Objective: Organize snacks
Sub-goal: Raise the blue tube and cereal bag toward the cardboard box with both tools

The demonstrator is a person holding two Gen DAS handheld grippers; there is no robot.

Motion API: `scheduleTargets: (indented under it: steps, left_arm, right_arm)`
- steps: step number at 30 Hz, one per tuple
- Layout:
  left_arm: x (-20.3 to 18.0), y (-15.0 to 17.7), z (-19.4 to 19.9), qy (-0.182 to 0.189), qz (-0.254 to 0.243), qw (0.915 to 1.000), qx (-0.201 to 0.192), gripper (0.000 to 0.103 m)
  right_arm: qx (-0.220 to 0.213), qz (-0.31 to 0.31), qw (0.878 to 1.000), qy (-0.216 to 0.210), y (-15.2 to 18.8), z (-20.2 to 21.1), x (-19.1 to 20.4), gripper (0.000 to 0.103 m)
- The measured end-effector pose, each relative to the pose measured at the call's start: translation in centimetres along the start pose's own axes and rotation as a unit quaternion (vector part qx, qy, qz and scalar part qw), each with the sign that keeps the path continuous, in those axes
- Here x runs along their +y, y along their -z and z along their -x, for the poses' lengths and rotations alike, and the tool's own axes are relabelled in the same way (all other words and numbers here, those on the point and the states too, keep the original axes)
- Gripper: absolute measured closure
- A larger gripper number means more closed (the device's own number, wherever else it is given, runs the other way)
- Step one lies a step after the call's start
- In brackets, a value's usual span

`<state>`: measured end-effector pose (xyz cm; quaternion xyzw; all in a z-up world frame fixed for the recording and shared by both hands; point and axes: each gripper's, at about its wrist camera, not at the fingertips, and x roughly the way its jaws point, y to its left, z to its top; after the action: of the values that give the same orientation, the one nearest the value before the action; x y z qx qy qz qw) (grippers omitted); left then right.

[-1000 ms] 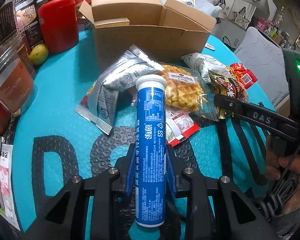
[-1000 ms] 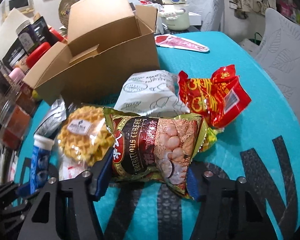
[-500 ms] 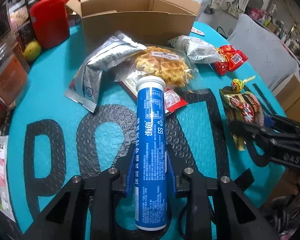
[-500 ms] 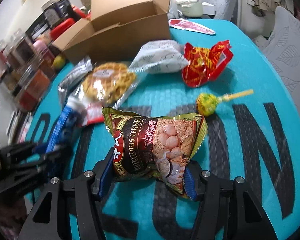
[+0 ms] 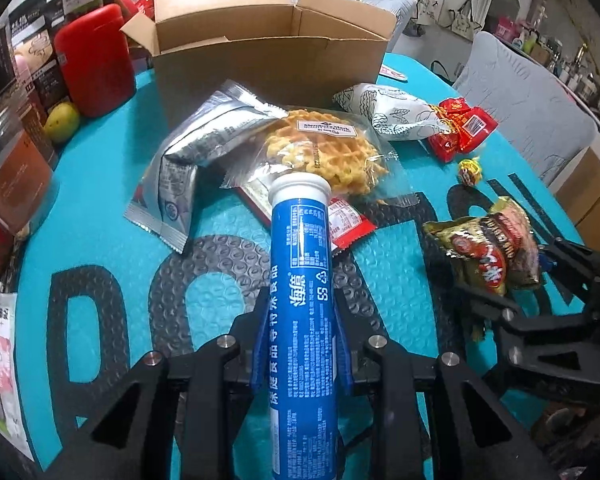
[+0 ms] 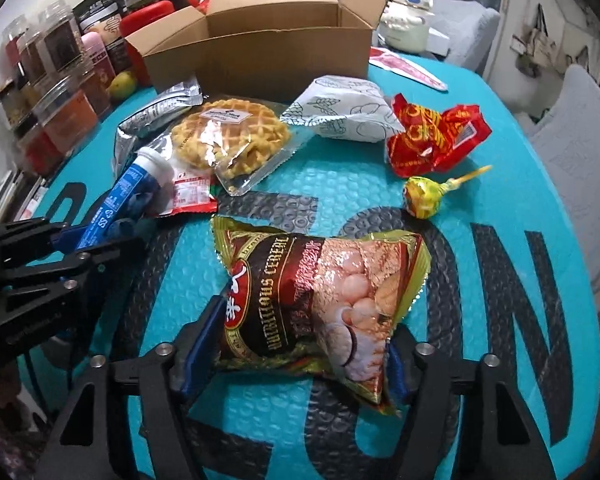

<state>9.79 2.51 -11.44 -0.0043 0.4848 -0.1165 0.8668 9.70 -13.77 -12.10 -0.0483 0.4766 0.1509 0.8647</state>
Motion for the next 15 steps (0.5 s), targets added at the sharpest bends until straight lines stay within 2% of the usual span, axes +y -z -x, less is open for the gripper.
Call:
scheduleTargets:
  steps: [8, 15]
  left_arm:
    - [0.2, 0.0, 2.2, 0.025, 0.016, 0.9995, -0.010, 0.075]
    - [-0.3, -0.1, 4.5, 0.038, 0.013, 0.9984, -0.041, 0.075]
  right_arm:
    - [-0.003, -0.019, 0.999, -0.049, 0.5, 0.9, -0.1, 0.047]
    - [-0.023, -0.011, 0.997, -0.069, 0.8, 2.5, 1.0, 0.048]
